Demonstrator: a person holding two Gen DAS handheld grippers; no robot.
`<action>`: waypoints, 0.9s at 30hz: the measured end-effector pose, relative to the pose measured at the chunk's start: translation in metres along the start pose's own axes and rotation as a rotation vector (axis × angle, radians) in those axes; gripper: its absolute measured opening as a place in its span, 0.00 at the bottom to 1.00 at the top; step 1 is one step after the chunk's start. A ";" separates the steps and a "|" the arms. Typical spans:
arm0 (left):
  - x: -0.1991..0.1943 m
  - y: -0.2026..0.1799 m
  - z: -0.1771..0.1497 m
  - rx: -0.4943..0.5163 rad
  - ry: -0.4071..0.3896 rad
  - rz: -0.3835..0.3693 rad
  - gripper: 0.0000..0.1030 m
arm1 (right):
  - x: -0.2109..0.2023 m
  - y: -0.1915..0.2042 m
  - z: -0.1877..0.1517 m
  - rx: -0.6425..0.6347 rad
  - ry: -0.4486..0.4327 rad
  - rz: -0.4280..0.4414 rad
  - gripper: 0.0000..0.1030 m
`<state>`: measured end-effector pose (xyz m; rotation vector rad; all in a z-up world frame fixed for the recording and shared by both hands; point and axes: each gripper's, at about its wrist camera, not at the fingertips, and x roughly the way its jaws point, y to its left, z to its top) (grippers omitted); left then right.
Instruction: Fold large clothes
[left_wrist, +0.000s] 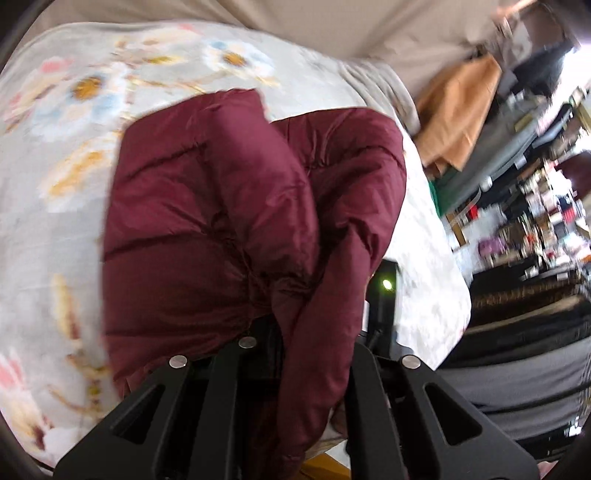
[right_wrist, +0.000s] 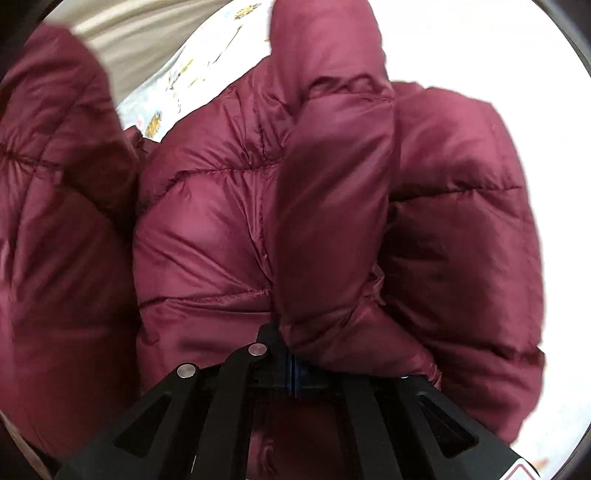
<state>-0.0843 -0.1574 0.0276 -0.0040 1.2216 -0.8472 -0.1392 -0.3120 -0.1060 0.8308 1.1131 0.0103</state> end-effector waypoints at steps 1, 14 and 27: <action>0.012 -0.004 0.001 0.005 0.020 -0.009 0.07 | -0.001 -0.003 0.002 0.005 0.010 0.025 0.00; 0.130 -0.039 -0.017 0.129 0.173 0.171 0.08 | -0.179 -0.056 -0.026 0.073 -0.268 0.016 0.12; 0.020 -0.028 -0.011 0.041 -0.043 -0.018 0.49 | -0.151 0.033 0.001 -0.044 -0.272 0.021 0.27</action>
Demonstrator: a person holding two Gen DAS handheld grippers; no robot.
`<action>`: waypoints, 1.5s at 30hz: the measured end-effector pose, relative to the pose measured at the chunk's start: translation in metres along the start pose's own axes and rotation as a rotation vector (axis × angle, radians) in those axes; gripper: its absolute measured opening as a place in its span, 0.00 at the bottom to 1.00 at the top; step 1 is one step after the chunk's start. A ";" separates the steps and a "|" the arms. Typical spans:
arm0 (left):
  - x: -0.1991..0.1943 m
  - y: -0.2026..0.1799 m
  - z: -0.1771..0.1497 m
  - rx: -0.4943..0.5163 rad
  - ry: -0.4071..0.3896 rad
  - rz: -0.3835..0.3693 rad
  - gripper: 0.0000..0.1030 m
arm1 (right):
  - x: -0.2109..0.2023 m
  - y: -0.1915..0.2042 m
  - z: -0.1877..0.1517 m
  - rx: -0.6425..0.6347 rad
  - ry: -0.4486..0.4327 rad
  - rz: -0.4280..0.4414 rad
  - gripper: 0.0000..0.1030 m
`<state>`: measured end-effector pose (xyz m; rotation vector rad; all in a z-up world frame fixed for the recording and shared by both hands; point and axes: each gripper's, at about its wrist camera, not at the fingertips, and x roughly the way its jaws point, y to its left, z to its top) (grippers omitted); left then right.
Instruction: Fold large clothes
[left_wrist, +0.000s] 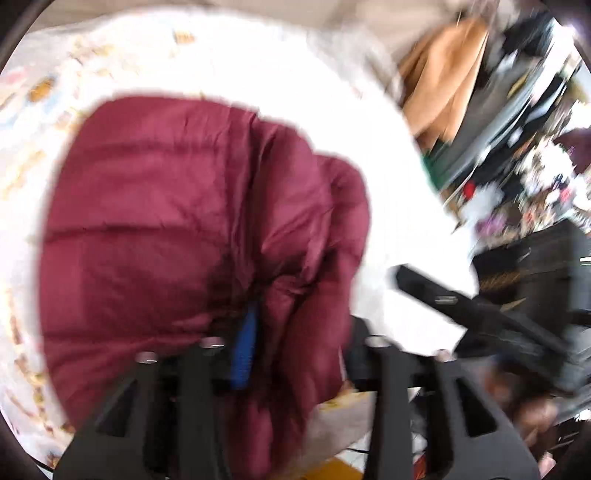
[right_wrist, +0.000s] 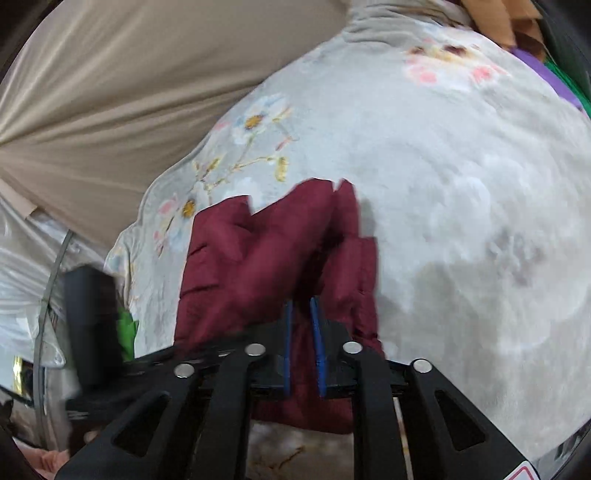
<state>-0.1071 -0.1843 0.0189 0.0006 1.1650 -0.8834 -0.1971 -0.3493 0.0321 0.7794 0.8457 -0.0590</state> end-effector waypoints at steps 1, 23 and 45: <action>-0.018 0.003 0.000 -0.013 -0.041 -0.008 0.55 | -0.001 0.002 0.005 -0.010 -0.001 0.007 0.36; -0.021 0.047 -0.035 -0.010 0.016 0.196 0.60 | 0.037 -0.021 0.037 0.006 0.047 -0.010 0.03; 0.041 0.040 -0.037 0.104 0.186 0.300 0.59 | -0.001 0.025 -0.065 -0.224 0.141 -0.299 0.00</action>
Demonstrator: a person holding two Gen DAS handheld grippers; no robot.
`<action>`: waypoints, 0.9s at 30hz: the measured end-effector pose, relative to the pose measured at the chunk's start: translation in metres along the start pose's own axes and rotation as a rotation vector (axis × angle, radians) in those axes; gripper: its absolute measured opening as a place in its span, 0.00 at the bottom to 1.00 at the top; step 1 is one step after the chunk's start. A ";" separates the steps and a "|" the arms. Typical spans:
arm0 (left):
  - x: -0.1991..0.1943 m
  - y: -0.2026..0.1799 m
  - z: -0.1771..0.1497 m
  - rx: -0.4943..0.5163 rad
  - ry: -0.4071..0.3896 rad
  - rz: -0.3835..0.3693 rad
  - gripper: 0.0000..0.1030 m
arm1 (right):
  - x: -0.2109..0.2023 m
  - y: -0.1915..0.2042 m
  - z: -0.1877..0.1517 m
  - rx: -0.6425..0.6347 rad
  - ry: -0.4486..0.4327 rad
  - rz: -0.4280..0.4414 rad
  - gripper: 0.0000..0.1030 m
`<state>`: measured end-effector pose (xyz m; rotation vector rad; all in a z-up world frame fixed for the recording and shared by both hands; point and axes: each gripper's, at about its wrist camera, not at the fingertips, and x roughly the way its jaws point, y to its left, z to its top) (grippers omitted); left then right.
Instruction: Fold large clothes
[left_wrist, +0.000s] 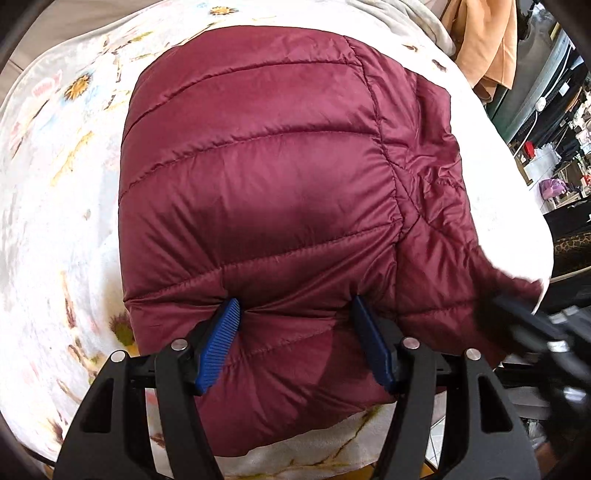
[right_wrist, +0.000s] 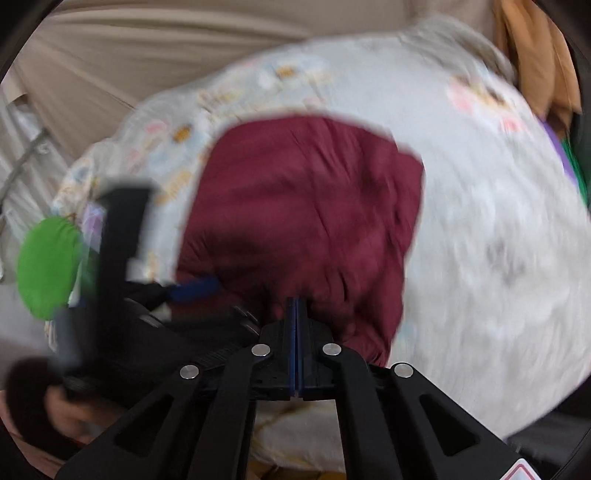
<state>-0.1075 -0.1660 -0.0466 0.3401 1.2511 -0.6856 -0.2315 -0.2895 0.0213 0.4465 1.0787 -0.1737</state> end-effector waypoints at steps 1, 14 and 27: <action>0.000 0.000 0.001 0.002 -0.001 -0.005 0.59 | 0.007 -0.007 -0.005 0.006 0.015 -0.046 0.00; -0.004 0.016 -0.015 0.018 0.017 -0.012 0.50 | 0.090 -0.028 -0.035 0.034 0.134 -0.120 0.00; -0.063 0.032 0.019 -0.065 -0.162 0.001 0.53 | -0.028 -0.016 0.030 0.106 -0.116 -0.054 0.00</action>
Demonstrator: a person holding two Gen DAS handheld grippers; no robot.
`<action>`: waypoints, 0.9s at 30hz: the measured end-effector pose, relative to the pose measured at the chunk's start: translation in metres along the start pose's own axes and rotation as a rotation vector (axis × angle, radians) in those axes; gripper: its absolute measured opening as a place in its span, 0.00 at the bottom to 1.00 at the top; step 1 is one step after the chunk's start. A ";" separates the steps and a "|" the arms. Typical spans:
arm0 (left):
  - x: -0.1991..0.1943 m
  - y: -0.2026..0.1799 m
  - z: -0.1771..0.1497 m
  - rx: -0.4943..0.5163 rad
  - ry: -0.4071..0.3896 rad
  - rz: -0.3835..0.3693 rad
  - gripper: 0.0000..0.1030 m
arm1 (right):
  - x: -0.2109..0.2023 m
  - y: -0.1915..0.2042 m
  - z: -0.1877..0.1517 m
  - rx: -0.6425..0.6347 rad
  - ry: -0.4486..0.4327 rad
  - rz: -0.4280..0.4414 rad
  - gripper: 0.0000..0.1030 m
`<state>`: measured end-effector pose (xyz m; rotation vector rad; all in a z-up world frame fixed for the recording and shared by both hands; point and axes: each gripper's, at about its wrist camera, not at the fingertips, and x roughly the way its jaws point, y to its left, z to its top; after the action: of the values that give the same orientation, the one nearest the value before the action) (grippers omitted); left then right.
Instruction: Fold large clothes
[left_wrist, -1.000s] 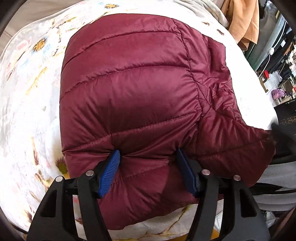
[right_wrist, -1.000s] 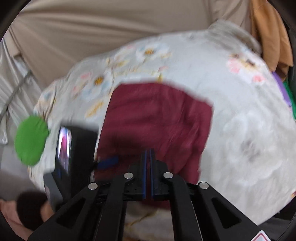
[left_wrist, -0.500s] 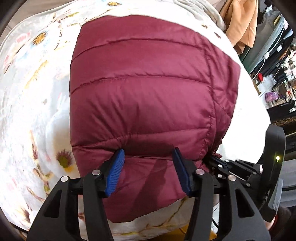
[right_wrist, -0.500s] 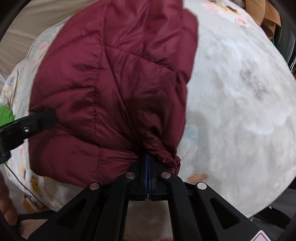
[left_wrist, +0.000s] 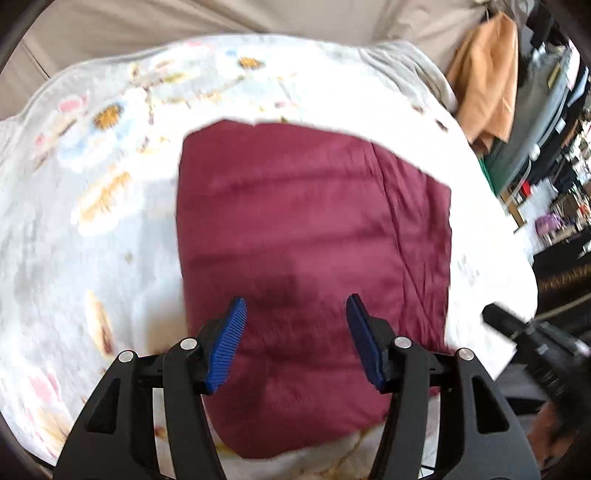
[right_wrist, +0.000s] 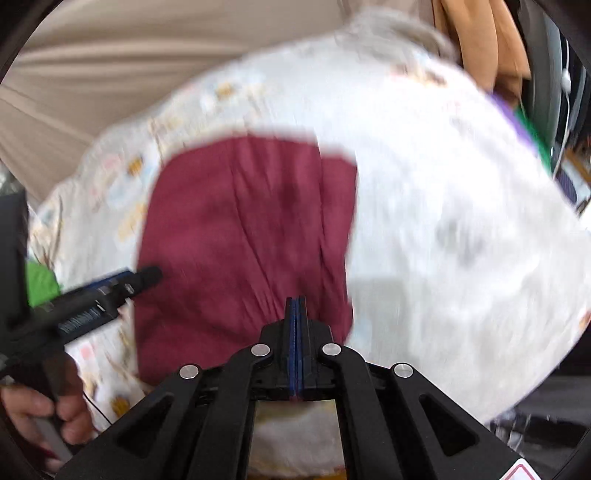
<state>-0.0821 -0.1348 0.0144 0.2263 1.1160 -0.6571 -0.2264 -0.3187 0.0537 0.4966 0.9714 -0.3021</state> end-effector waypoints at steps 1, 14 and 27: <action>0.005 0.002 0.008 -0.001 -0.001 0.023 0.53 | 0.004 0.003 0.015 -0.004 -0.017 0.007 0.00; 0.069 0.003 0.021 -0.011 0.077 0.112 0.57 | 0.150 -0.008 0.050 -0.028 0.175 -0.054 0.00; 0.026 0.010 0.014 -0.054 0.071 0.116 0.57 | 0.027 0.010 0.011 -0.108 0.085 -0.025 0.00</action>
<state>-0.0582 -0.1440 -0.0040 0.2684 1.1782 -0.5184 -0.1991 -0.3164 0.0385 0.4012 1.0712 -0.2509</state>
